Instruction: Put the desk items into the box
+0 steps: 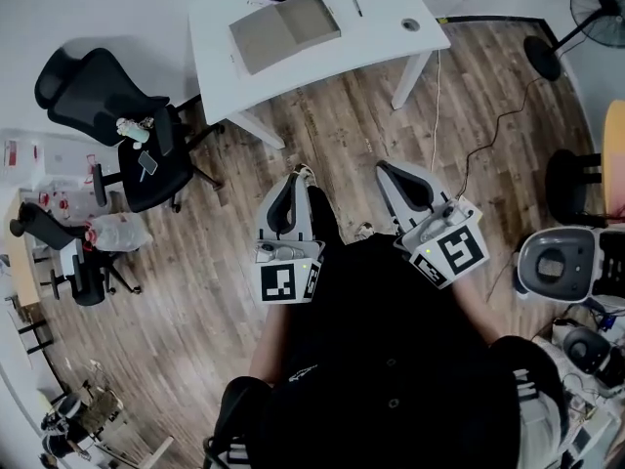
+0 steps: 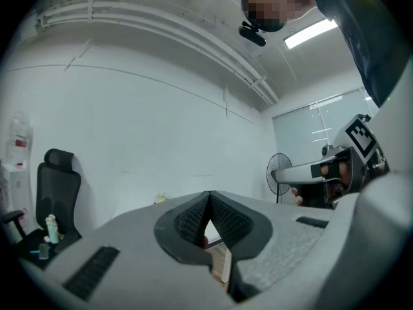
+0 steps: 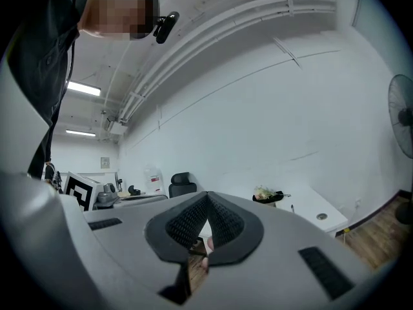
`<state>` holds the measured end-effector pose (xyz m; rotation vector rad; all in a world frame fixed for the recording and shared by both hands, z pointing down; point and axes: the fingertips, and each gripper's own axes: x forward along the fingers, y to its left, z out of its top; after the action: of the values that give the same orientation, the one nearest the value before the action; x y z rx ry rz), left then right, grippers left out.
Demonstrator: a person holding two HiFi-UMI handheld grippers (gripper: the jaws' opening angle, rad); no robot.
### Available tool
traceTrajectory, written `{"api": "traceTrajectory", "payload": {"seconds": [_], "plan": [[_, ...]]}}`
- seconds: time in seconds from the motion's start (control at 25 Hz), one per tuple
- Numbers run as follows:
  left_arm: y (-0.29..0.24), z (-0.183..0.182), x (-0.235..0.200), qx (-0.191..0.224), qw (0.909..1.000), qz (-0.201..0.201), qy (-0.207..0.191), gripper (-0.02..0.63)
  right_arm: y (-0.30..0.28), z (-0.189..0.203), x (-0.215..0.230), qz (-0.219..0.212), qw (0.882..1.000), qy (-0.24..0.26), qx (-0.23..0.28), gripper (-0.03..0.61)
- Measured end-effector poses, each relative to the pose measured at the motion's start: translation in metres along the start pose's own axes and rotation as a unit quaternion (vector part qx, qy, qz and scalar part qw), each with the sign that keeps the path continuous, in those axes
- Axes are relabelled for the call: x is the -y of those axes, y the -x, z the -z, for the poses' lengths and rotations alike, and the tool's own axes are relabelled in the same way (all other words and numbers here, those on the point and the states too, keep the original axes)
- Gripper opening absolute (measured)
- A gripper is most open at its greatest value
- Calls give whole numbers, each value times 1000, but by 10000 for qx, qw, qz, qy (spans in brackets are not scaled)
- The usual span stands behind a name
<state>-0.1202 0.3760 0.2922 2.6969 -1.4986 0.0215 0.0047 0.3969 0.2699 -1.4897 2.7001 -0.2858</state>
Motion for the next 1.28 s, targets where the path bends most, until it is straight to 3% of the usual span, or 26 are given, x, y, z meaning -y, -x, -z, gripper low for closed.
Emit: {"api": "traceTrajectory", "payload": {"seconds": [0.4,0.72,1.28], "plan": [[-107,13,-30,-97,9954,942,156,6,-63,-1,67,906,9958,-103,-74,-2],[-210,9,-73,-117,9897,1413,200,6,-144,-9,125,1371,9902,-199,-176,-2],[-311,17,-213,-383,9899,1345,238,6,-316,-14,157,1324,9903,-119,-394,-2]]}}
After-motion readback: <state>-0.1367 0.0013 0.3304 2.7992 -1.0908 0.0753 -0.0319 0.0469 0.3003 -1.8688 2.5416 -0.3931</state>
